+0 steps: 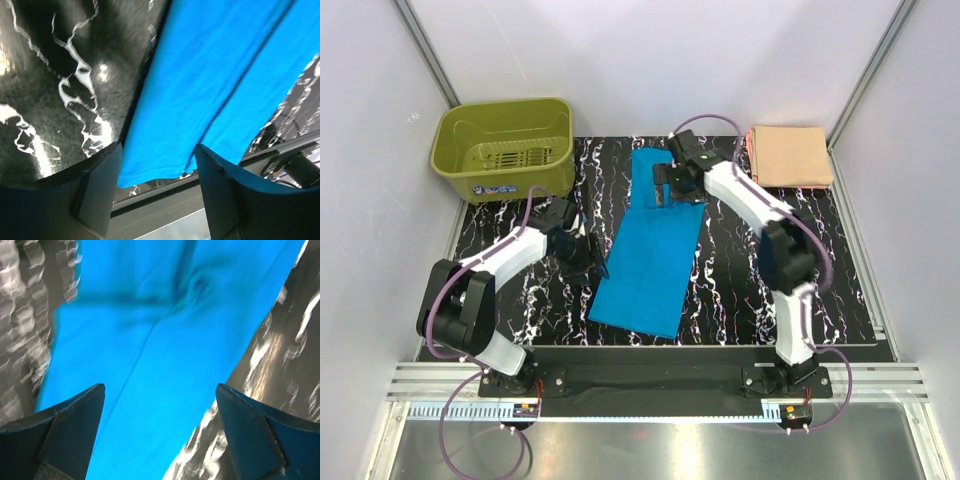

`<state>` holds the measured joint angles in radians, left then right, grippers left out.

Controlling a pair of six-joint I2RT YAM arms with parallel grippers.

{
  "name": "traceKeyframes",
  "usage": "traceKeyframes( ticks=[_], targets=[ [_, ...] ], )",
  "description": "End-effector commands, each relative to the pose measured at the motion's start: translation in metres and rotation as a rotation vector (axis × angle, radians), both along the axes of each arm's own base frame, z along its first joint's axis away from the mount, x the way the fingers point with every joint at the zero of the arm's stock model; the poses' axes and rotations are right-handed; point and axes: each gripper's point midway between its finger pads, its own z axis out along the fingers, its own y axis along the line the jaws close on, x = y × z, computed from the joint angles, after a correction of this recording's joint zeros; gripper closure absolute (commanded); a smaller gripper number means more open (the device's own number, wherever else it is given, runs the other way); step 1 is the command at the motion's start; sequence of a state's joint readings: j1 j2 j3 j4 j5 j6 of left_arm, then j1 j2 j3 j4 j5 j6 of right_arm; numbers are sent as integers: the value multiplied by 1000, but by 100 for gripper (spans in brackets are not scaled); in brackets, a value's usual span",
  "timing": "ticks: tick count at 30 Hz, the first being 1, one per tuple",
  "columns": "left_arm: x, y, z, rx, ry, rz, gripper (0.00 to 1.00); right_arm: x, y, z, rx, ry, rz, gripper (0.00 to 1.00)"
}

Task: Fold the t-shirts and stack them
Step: Fold the tshirt

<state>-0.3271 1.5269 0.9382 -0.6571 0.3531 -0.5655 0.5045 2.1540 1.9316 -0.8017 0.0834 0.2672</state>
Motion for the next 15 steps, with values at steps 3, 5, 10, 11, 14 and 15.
traceKeyframes(
  ticks=[3,5,10,11,14,15],
  targets=[
    [-21,15,-23,53,31,33,36,-106,-4,25,266,160,-53,0],
    [-30,18,-34,64,62,48,37,-130,3,39,392,160,-38,7],
    [-37,23,-49,90,84,60,41,-204,0,5,556,329,-84,33],
    [-37,22,-51,81,86,59,41,-213,0,7,591,336,-80,33],
    [-43,20,-57,64,105,60,43,-255,2,-21,636,449,-83,28],
    [-44,19,-58,55,109,58,43,-263,3,-26,640,474,-90,27]
  ],
)
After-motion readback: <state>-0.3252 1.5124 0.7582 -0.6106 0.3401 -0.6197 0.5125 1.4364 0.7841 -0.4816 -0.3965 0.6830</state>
